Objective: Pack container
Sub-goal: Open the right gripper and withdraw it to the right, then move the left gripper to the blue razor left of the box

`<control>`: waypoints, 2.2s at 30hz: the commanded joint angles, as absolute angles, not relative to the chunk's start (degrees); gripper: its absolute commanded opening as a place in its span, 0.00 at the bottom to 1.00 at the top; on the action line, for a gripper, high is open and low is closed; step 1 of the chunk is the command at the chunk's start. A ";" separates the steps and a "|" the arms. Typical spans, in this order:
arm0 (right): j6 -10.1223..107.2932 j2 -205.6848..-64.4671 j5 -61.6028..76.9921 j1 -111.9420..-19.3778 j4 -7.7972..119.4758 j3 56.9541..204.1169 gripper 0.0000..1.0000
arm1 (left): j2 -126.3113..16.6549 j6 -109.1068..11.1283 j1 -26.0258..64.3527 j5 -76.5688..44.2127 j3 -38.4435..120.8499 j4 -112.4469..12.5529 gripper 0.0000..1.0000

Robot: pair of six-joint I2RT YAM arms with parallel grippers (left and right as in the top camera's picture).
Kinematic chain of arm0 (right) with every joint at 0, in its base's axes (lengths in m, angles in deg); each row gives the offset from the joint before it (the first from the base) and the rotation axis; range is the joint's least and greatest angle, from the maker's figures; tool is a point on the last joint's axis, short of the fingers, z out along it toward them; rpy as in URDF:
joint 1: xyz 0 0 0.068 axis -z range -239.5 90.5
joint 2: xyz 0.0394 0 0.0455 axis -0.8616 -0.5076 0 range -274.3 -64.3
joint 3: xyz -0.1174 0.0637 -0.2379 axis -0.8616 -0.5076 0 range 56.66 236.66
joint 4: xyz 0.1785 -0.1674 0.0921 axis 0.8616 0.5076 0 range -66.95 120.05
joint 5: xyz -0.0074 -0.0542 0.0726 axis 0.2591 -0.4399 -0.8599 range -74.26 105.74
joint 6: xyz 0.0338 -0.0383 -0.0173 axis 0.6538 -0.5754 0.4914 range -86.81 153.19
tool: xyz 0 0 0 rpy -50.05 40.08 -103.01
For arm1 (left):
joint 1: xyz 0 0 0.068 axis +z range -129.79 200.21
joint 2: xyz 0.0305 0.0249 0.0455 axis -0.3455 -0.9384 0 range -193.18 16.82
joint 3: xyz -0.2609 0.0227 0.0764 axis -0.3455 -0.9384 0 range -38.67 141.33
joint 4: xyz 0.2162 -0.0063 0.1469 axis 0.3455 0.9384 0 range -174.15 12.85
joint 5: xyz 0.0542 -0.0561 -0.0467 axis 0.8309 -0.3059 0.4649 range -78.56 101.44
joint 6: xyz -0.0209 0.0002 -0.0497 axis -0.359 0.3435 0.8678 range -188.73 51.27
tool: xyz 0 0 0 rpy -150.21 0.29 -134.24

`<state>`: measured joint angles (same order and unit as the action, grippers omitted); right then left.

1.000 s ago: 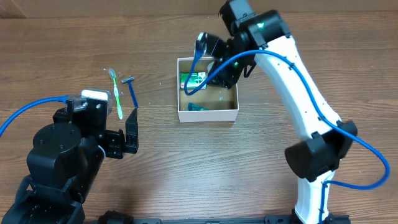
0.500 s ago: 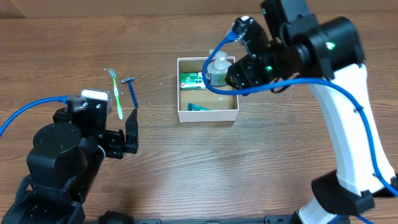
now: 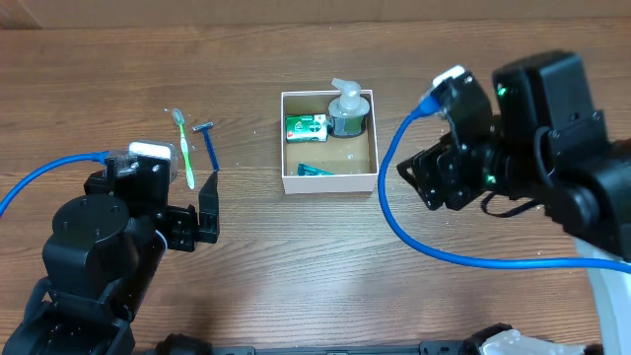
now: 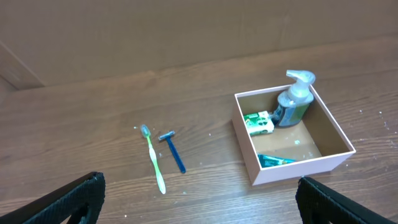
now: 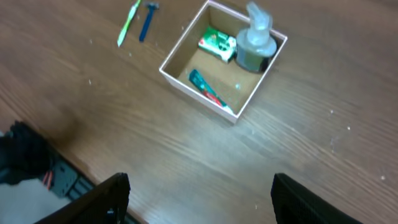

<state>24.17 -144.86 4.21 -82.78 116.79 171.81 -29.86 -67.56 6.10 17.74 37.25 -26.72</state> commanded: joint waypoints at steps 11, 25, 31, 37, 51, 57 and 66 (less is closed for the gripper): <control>29.18 -134.17 5.00 -82.61 110.54 151.84 1.00 | -29.94 -67.45 6.43 18.49 37.99 -26.94 1.00; 29.15 -134.19 5.02 -82.61 110.56 151.81 1.00 | -29.94 -67.45 6.43 18.49 37.99 -26.94 1.00; 29.15 -134.19 5.02 -82.61 110.54 151.84 1.00 | -29.94 -67.45 6.43 18.49 37.99 -26.94 1.00; 29.15 -134.19 5.02 -82.61 110.56 151.81 1.00 | -29.99 -67.43 6.43 16.96 37.99 -26.55 1.00; 29.15 -134.19 5.02 -82.61 110.56 151.81 1.00 | -31.93 -67.38 6.43 22.53 37.99 -28.01 1.00; 29.15 -134.19 5.02 -82.61 110.54 151.84 1.00 | -38.12 -63.43 6.56 29.87 37.99 -28.47 1.00; 29.15 -134.19 5.02 -82.61 110.56 151.84 1.00 | -49.11 -57.28 9.27 30.77 37.99 -32.49 1.00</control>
<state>28.70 -134.56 4.62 -82.78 110.93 151.88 -45.83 -63.71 6.85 28.24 37.25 -31.38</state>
